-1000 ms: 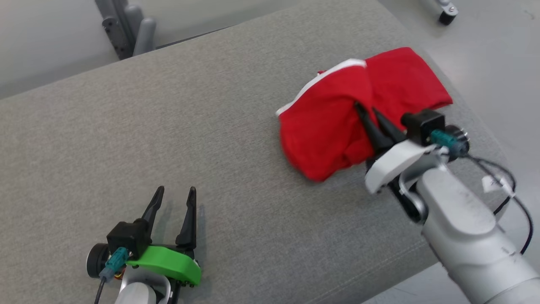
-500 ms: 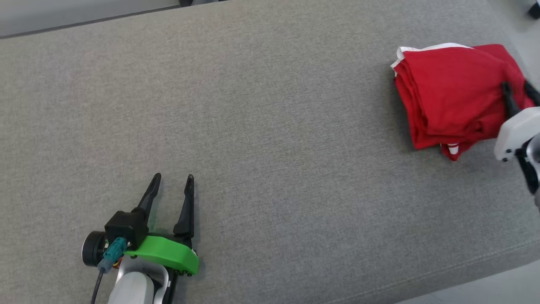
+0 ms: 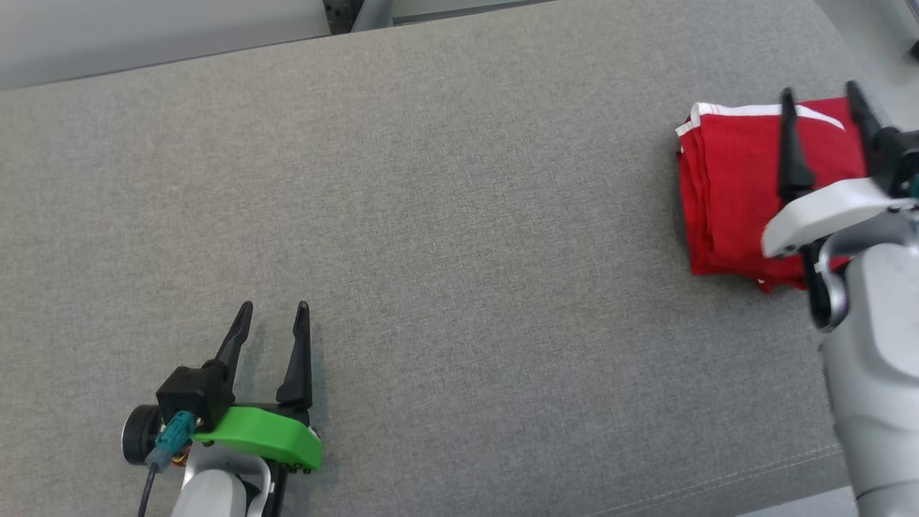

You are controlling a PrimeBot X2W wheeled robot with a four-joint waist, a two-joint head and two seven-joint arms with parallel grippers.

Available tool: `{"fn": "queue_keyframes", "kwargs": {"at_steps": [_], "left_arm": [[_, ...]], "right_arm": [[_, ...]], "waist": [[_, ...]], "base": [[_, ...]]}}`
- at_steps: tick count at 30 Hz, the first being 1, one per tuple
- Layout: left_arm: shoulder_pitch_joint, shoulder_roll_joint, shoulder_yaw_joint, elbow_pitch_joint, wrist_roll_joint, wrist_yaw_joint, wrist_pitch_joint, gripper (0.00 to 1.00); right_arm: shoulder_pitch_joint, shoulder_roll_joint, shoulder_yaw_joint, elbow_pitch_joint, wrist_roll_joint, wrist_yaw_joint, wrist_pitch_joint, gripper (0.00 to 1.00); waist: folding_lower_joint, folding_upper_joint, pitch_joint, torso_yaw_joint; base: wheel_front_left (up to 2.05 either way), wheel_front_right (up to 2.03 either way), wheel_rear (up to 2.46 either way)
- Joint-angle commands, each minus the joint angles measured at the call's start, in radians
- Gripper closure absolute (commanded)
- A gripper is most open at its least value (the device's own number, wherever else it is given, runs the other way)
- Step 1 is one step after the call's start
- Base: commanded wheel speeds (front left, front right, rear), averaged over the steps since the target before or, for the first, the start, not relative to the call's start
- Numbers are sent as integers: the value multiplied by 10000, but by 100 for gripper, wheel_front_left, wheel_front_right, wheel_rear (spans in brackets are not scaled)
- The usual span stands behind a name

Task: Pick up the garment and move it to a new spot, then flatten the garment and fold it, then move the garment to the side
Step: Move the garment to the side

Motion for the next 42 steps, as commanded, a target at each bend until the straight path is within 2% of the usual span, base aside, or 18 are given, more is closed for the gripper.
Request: {"fn": "queue_keyframes", "kwargs": {"at_steps": [1, 5, 10, 24, 42], "left_arm": [[135, 44, 95, -40, -94, 19, 2, 0], [388, 40, 313, -127, -317, 127, 2, 0], [703, 43, 484, -148, -438, 202, 2, 0], [1477, 43, 427, -24, -563, 457, 2, 0], [1862, 43, 995, 14, -472, 510, 3, 0]], "right_arm": [[445, 181, 237, -350, 221, -16, -21, 0], [1424, 685, 993, -1309, 911, -16, -23, 0], [2600, 1110, 1711, -1653, 1284, -16, -23, 0], [4879, 1537, 1762, -1711, 1200, -15, -23, 0], [5568, 1606, 2068, -2655, 973, -15, -23, 0]], "waist": [[0, 71, -447, 76], [0, 71, -905, 280], [0, 71, -1327, 627], [0, 71, -2166, 1572], [0, 71, -2816, 1400]], "base": [[0, 0, 0], [0, 0, 0], [0, 0, 0], [0, 0, 0], [0, 0, 0]]}}
